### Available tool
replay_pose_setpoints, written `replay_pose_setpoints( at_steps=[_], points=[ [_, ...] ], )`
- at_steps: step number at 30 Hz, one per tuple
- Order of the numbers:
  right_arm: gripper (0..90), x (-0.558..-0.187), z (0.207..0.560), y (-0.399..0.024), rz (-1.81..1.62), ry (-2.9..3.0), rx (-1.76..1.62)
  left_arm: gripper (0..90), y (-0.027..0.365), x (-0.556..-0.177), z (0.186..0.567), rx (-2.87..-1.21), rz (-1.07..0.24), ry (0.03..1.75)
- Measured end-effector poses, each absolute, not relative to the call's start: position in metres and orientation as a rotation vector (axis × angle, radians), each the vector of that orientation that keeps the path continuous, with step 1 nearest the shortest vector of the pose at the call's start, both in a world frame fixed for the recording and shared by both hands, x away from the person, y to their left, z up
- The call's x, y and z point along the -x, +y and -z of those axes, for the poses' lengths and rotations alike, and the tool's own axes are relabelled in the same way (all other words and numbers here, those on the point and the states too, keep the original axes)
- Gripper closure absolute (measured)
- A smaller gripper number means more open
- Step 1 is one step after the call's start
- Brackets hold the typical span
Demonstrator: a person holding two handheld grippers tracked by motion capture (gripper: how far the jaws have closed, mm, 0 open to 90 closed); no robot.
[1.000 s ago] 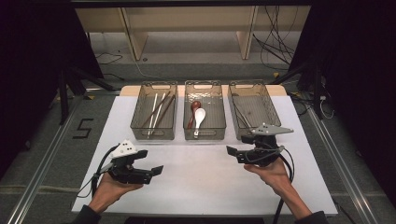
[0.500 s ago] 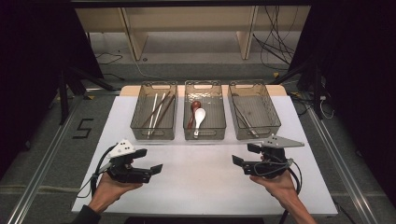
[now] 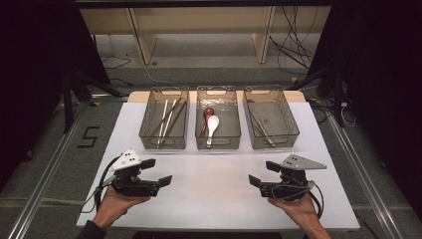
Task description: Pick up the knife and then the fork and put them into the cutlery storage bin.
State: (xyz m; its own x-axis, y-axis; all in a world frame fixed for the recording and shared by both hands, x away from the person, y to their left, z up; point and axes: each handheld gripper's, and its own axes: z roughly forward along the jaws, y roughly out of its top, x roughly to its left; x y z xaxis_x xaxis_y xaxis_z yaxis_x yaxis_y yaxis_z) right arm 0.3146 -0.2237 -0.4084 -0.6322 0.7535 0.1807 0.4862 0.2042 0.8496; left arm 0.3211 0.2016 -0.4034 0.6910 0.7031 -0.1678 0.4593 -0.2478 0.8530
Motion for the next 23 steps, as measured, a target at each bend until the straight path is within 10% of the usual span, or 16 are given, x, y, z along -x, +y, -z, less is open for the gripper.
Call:
replay_pose_setpoints(
  at_steps=[23],
  points=[
    [20.7, -0.3159, 0.4094, -0.2257, -1.385, 2.207, -1.181, 15.2, 0.1994, -0.3222, 0.4048, -1.915, -0.3, 0.898]
  ],
)
